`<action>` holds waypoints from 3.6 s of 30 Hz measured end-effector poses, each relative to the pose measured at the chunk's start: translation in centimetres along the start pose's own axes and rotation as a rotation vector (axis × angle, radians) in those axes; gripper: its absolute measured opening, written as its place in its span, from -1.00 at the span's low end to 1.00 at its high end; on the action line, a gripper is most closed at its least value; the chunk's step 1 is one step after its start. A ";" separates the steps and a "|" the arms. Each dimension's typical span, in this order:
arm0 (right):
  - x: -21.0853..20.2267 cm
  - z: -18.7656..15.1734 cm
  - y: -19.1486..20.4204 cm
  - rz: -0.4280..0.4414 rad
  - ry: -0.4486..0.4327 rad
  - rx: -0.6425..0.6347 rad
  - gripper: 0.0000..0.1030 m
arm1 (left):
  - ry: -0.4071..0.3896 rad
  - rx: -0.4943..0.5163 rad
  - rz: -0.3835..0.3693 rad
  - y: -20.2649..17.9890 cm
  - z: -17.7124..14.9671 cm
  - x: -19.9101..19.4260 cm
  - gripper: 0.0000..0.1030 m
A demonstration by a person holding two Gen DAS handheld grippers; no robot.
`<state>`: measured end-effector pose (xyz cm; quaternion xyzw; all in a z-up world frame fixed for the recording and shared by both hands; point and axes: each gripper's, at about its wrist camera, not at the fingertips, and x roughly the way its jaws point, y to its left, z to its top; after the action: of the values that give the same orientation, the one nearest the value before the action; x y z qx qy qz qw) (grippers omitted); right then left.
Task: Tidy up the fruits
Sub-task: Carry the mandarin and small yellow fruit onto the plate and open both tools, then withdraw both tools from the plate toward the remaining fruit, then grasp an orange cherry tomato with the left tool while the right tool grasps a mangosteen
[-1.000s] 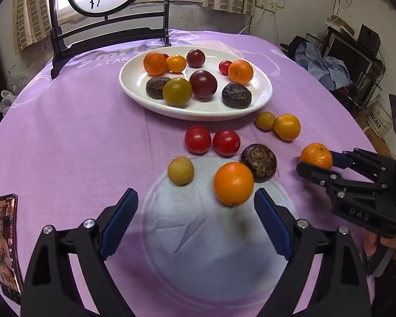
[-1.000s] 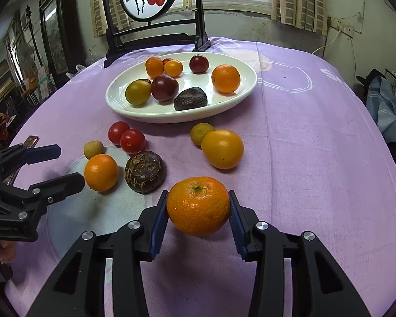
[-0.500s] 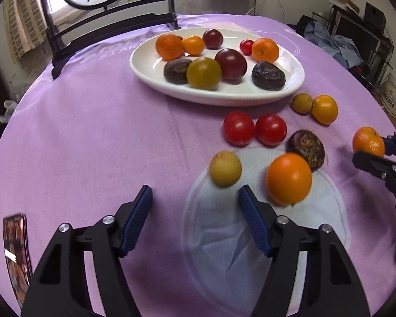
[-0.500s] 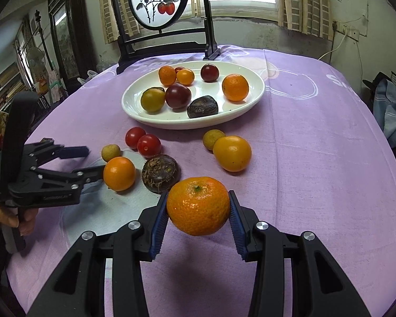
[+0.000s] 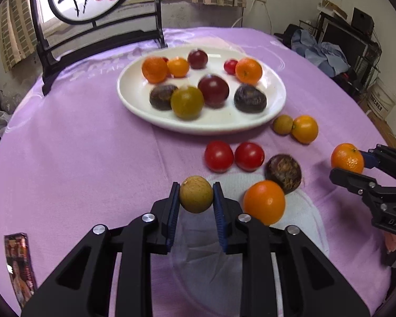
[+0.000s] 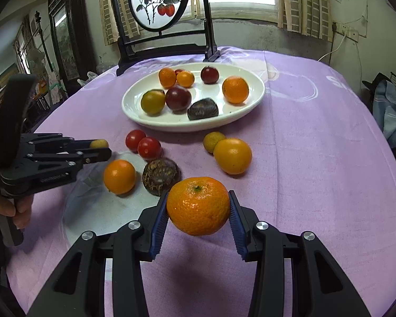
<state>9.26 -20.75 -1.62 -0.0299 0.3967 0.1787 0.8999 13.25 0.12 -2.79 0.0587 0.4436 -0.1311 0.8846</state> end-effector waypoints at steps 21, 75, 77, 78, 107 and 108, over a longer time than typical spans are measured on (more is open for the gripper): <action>8.9 12.3 -0.2 0.044 -0.005 0.038 -0.14 | -0.027 -0.200 0.079 3.1 11.1 5.6 -0.47; 2.5 0.1 1.4 0.034 0.068 0.001 0.31 | -0.054 -0.136 0.017 -0.7 -0.9 -2.1 -0.28; 3.4 0.2 2.3 0.018 0.093 -0.029 0.31 | -0.055 -0.163 0.006 0.2 -0.9 -2.1 -0.28; 3.7 0.3 2.7 0.017 0.101 -0.038 0.31 | -0.055 -0.170 0.000 0.5 -0.9 -2.0 -0.28; 1.4 8.7 2.5 -0.029 -0.103 -0.083 -0.16 | -0.103 -0.174 0.001 0.8 7.8 -1.5 -0.28; 1.9 9.1 2.5 -0.030 -0.100 -0.083 -0.16 | -0.098 -0.178 0.011 0.8 8.4 -0.9 -0.28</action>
<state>15.95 -16.11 3.41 -0.0640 0.3432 0.1829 0.9191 19.42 -0.79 2.96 -0.0242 0.4092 -0.0893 0.9078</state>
